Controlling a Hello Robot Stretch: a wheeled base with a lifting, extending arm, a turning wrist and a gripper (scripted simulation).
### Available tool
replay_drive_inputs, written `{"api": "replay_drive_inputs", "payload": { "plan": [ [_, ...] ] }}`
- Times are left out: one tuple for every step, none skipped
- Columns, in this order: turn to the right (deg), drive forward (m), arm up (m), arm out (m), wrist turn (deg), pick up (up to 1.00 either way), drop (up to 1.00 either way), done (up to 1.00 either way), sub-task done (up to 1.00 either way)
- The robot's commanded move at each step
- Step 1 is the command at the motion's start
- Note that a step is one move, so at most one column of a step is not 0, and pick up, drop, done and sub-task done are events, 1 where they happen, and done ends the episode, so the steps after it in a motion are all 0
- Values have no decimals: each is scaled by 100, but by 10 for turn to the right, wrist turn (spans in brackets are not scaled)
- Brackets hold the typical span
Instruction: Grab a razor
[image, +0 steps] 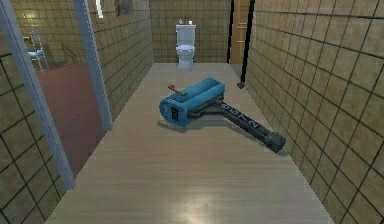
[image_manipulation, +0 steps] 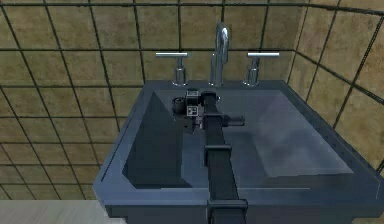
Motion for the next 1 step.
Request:
{"api": "replay_drive_inputs", "payload": {
  "plan": [
    [0,0,0,0,0,0,0,100,0]
  ]
}}
